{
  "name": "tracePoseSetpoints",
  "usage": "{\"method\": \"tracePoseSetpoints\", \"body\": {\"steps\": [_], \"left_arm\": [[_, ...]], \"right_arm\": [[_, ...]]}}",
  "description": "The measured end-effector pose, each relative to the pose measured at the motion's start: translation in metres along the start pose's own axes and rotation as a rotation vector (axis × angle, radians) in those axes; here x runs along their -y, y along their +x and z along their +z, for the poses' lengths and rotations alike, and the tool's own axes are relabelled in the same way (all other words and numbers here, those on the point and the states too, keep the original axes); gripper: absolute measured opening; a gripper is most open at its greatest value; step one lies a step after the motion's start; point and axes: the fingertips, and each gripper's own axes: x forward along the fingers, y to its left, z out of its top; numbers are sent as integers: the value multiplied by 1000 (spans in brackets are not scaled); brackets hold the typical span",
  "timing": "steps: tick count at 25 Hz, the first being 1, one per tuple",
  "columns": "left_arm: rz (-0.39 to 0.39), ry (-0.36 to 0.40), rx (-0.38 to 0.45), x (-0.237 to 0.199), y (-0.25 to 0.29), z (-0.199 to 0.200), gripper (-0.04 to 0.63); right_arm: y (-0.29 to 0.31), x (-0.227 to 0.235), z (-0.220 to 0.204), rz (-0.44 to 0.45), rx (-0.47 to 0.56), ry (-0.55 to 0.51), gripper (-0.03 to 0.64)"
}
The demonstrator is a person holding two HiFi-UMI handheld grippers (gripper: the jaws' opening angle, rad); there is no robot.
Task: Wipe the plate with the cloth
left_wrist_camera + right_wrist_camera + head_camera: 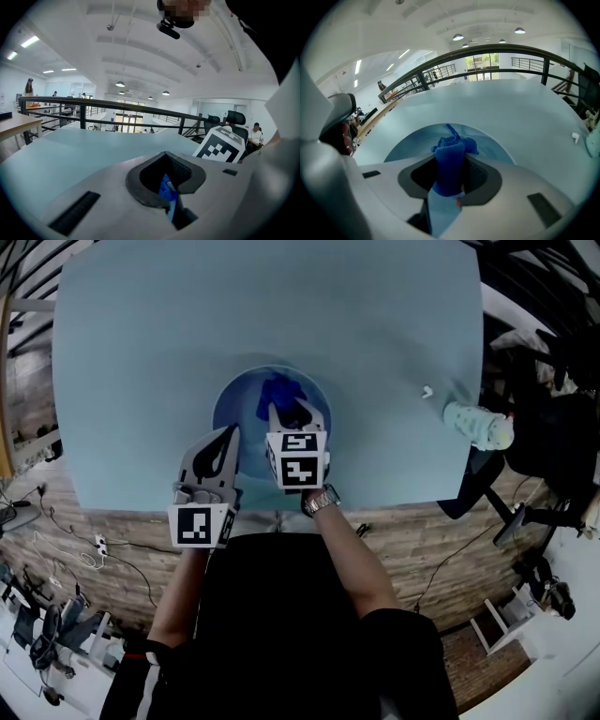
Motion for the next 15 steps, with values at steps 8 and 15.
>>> {"method": "tracePoseSetpoints", "body": {"steps": [8, 15], "left_arm": [[-31, 9, 0, 10, 4, -1, 0], [-35, 11, 0, 11, 1, -2, 0]], "right_arm": [[-8, 24, -4, -71, -9, 28, 120], [-15, 37, -9, -120, -10, 51, 120]]}}
